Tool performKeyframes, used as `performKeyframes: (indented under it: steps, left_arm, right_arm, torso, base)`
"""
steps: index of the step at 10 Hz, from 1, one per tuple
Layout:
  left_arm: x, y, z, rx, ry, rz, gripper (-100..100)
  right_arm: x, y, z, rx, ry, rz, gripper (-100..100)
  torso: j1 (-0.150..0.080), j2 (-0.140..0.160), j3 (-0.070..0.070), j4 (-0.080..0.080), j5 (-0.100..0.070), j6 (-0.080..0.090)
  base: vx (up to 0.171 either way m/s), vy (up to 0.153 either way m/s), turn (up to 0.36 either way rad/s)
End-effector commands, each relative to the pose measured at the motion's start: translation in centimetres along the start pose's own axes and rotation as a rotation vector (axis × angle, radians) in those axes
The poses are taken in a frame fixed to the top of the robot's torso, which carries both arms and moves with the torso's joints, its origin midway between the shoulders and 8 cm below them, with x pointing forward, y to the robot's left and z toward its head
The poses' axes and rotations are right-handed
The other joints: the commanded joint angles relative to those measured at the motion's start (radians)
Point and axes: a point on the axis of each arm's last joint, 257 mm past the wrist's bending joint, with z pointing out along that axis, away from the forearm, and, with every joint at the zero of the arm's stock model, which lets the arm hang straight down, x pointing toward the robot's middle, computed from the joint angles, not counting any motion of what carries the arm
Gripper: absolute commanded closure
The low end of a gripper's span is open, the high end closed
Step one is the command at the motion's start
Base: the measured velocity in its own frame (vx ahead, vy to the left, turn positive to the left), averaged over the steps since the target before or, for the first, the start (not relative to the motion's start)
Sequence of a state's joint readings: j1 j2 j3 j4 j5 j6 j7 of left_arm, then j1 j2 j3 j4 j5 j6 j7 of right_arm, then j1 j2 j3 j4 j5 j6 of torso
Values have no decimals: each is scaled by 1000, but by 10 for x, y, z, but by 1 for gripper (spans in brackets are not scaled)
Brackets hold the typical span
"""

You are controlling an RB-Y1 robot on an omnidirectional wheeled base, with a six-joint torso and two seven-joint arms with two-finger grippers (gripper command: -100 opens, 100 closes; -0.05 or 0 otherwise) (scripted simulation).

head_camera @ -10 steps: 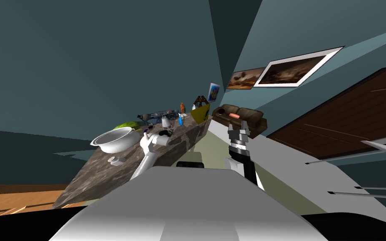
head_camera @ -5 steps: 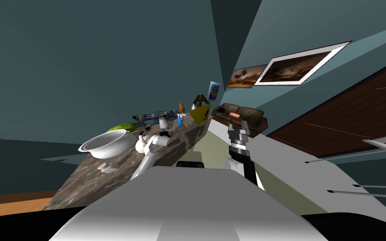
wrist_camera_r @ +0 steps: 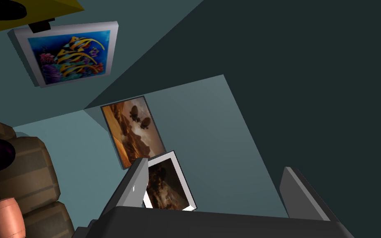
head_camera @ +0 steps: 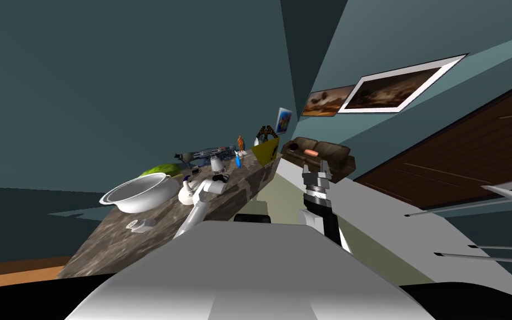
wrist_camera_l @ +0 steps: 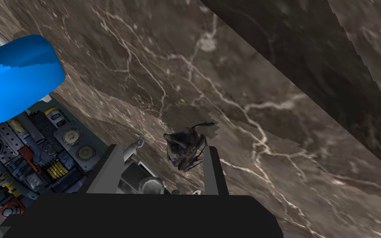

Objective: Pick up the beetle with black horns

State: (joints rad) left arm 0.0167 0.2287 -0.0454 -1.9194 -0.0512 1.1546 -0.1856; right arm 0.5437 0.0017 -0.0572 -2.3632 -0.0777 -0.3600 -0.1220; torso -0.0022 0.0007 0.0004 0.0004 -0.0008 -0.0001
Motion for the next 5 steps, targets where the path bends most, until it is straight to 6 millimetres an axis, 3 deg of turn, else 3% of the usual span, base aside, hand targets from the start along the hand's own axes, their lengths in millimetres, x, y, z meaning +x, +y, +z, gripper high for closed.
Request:
performKeyframes:
  steps: [1,4,5]
  left_arm:
    - [0,0,0,0,0,0,100]
    - [-1,-2,0,4,-2,0,100]
    - [-1,-2,0,4,-2,0,0]
  right_arm:
    - [0,0,0,0,0,0,0]
    - [0,0,0,0,0,0,0]
    - [0,0,0,0,0,0,0]
  torso:
    - [0,0,0,0,0,0]
    - [0,0,0,-1,1,0]
    - [0,0,0,-1,1,0]
  base:
    - [0,0,0]
    - [0,0,0]
    - [0,0,0]
